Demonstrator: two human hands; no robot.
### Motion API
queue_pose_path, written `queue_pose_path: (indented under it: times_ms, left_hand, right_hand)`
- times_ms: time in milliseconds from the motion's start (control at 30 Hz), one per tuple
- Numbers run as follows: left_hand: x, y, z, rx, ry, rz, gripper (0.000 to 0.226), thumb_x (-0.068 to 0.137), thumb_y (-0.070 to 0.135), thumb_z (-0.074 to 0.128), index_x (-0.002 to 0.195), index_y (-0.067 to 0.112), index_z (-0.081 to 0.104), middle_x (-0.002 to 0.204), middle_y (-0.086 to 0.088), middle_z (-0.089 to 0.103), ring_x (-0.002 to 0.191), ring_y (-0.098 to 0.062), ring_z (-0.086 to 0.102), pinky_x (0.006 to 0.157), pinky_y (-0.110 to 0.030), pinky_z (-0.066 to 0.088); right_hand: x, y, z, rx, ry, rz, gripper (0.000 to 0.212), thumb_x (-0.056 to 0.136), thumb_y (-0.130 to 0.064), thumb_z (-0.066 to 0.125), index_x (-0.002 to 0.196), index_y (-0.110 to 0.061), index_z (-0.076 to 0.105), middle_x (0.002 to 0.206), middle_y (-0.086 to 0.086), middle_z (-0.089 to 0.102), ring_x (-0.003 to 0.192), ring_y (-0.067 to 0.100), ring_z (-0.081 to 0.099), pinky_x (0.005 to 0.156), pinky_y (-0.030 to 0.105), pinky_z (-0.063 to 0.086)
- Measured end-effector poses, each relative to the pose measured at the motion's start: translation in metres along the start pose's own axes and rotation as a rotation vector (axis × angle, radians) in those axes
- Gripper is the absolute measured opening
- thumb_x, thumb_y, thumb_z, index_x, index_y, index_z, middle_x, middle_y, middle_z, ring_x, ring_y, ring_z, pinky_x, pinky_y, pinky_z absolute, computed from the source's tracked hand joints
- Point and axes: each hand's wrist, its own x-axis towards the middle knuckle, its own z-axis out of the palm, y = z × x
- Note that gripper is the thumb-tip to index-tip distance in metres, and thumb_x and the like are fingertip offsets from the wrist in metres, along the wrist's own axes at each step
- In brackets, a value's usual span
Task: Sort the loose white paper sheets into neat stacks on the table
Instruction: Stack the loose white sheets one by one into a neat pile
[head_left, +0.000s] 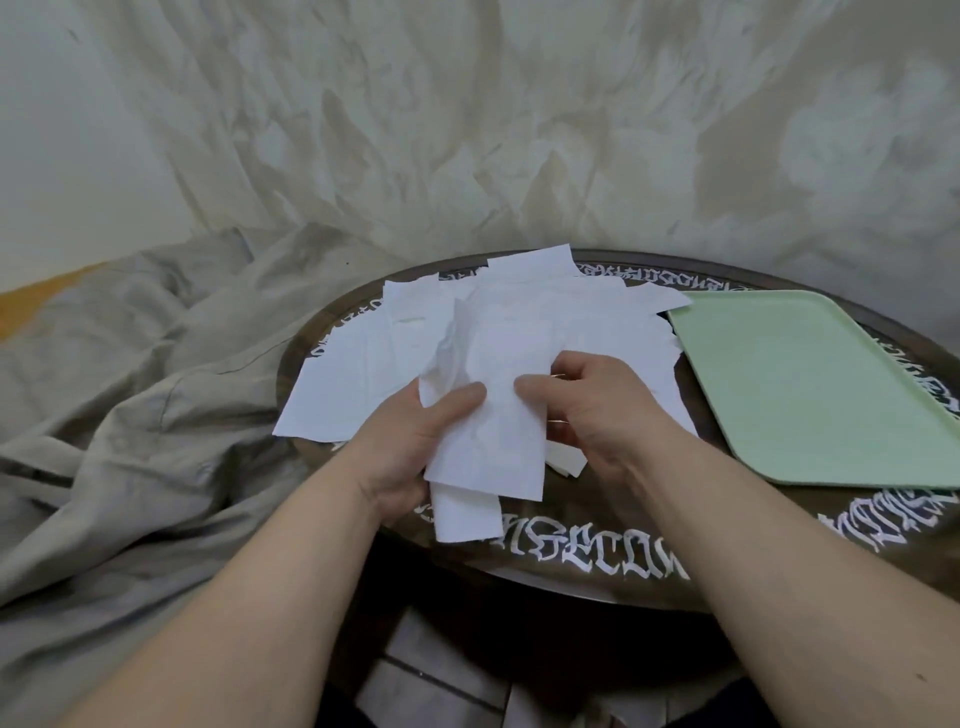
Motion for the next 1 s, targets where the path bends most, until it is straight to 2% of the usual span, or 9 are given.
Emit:
queue_pose_path:
  times_ms: [100, 233, 400, 533, 667, 800, 867, 933, 1000]
  left_hand:
    - [0.003, 0.002, -0.004, 0.030, 0.033, 0.011, 0.056, 0.073, 0.022, 0.070, 0.126, 0.014, 0.055, 0.114, -0.013, 0.069, 0.101, -0.030, 0.068, 0.075, -0.039, 0.057]
    - [0.003, 0.003, -0.004, 0.032, 0.058, 0.032, 0.056, 0.075, 0.021, 0.075, 0.127, 0.014, 0.055, 0.113, -0.012, 0.069, 0.100, -0.030, 0.068, 0.075, -0.041, 0.057]
    - [0.003, 0.008, 0.001, -0.055, 0.109, -0.038, 0.051, 0.073, 0.043, 0.065, 0.116, 0.015, 0.065, 0.108, -0.011, 0.071, 0.100, -0.030, 0.068, 0.079, -0.040, 0.055]
    - [0.005, 0.012, -0.001, 0.072, 0.165, 0.021, 0.038, 0.073, 0.029, 0.071, 0.106, 0.013, 0.067, 0.099, -0.012, 0.072, 0.086, -0.028, 0.069, 0.075, -0.039, 0.055]
    - [0.000, 0.007, -0.010, 0.165, 0.267, 0.027, 0.010, 0.083, 0.010, 0.066, 0.092, 0.007, 0.069, 0.093, -0.018, 0.071, 0.083, -0.032, 0.068, 0.078, -0.044, 0.055]
    - [-0.005, 0.002, -0.027, 0.199, 0.387, 0.062, 0.007, 0.083, 0.009, 0.062, 0.087, 0.011, 0.068, 0.083, -0.013, 0.070, 0.081, -0.031, 0.066, 0.075, -0.042, 0.056]
    - [-0.007, -0.001, -0.035, 0.212, 0.372, 0.054, 0.011, 0.080, 0.008, 0.061, 0.090, 0.009, 0.067, 0.086, -0.015, 0.069, 0.084, -0.032, 0.065, 0.081, -0.048, 0.055]
    - [-0.009, -0.003, -0.039, 0.238, 0.360, 0.031, 0.013, 0.082, 0.006, 0.057, 0.093, 0.008, 0.064, 0.090, -0.018, 0.066, 0.084, -0.032, 0.064, 0.084, -0.049, 0.052]
    - [-0.011, -0.003, -0.042, 0.260, 0.351, 0.006, 0.017, 0.081, 0.006, 0.056, 0.097, 0.007, 0.062, 0.094, -0.021, 0.064, 0.084, -0.032, 0.063, 0.084, -0.047, 0.051]
  right_hand:
    - [-0.002, 0.000, 0.001, 0.025, -0.016, 0.013, 0.019, 0.082, -0.004, 0.069, 0.100, -0.002, 0.065, 0.092, 0.014, 0.073, 0.078, 0.025, 0.072, 0.070, 0.032, 0.060]
    - [-0.003, 0.002, -0.004, -0.033, -0.005, 0.032, 0.013, 0.079, -0.001, 0.072, 0.082, -0.003, 0.059, 0.080, 0.014, 0.069, 0.065, 0.020, 0.066, 0.069, 0.035, 0.059]
    - [-0.001, 0.002, -0.011, -0.175, -0.024, -0.095, 0.019, 0.080, -0.003, 0.069, 0.065, -0.002, 0.058, 0.073, 0.014, 0.053, 0.069, 0.022, 0.054, 0.071, 0.038, 0.055]
    - [0.001, 0.005, -0.014, -0.221, -0.030, -0.160, 0.026, 0.084, -0.005, 0.062, 0.069, 0.010, 0.047, 0.073, 0.010, 0.037, 0.070, 0.021, 0.036, 0.065, 0.032, 0.036]
    - [0.003, 0.009, -0.018, -0.180, 0.052, -0.145, 0.018, 0.086, -0.011, 0.063, 0.072, 0.000, 0.058, 0.076, 0.008, 0.052, 0.072, 0.016, 0.054, 0.063, 0.027, 0.044]
    - [0.003, -0.005, -0.025, -0.439, 0.395, -0.454, 0.023, 0.080, -0.013, 0.064, 0.060, -0.016, 0.054, 0.056, -0.011, 0.049, 0.053, 0.002, 0.041, 0.057, 0.018, 0.034]
    - [-0.004, -0.009, -0.024, -0.599, 0.486, -0.706, 0.014, 0.080, -0.010, 0.062, 0.068, -0.018, 0.059, 0.065, -0.007, 0.055, 0.059, 0.005, 0.046, 0.058, 0.016, 0.035]
    - [-0.010, -0.001, -0.025, -0.832, 0.406, -0.910, 0.008, 0.079, -0.008, 0.060, 0.078, -0.014, 0.065, 0.077, 0.000, 0.062, 0.068, 0.014, 0.054, 0.066, 0.025, 0.044]
    - [-0.013, 0.012, -0.027, -1.088, 0.165, -0.872, 0.012, 0.083, -0.010, 0.059, 0.088, -0.013, 0.069, 0.089, 0.004, 0.064, 0.080, 0.023, 0.061, 0.072, 0.034, 0.049]
